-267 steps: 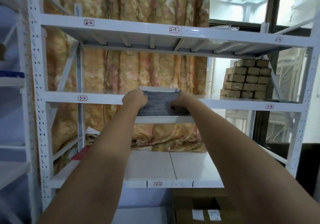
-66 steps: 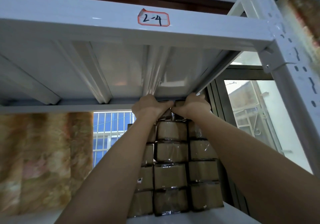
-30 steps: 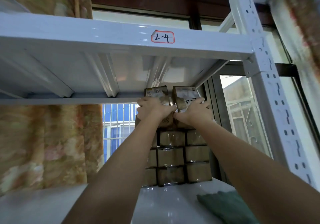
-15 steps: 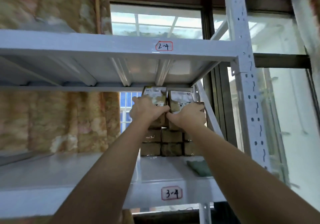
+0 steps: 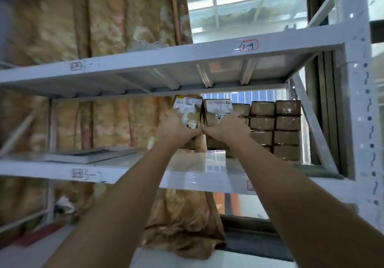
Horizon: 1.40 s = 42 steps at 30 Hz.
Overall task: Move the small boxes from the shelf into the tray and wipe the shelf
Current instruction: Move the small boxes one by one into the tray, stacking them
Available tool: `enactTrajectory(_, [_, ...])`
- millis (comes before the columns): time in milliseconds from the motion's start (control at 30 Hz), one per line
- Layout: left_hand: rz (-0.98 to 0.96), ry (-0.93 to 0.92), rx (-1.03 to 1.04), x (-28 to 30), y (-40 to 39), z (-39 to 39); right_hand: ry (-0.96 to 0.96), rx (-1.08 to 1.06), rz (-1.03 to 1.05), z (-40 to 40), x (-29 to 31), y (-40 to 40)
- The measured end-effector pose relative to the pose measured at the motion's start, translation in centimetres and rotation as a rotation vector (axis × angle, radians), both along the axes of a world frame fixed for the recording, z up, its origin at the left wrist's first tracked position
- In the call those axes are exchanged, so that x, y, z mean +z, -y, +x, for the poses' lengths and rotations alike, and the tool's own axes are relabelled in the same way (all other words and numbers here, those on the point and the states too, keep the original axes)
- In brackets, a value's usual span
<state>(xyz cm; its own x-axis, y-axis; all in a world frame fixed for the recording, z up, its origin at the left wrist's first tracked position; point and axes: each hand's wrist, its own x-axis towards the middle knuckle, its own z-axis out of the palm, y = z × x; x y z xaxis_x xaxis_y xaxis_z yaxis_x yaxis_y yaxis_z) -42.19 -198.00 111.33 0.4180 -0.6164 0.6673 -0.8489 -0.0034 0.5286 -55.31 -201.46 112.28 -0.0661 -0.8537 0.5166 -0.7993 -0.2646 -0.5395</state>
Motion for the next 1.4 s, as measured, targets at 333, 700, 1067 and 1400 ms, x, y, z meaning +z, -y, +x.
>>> enactTrajectory(333, [0.035,0.1,0.364,2.3,-11.0,15.4,0.012,0.355,0.029,16.2,2.8,-7.7])
enactTrajectory(700, [0.053,0.028,0.435,1.5,-18.4,33.7,-0.011,0.486,0.056,33.3,1.8,-14.7])
enactTrajectory(1067, [0.124,-0.036,0.457,0.1,-20.0,45.1,-0.051,0.437,0.052,45.4,0.7,-16.3])
enactTrajectory(1400, [0.099,-0.034,0.46,0.5,-14.3,51.1,-0.111,0.425,0.089,53.6,2.3,-9.5])
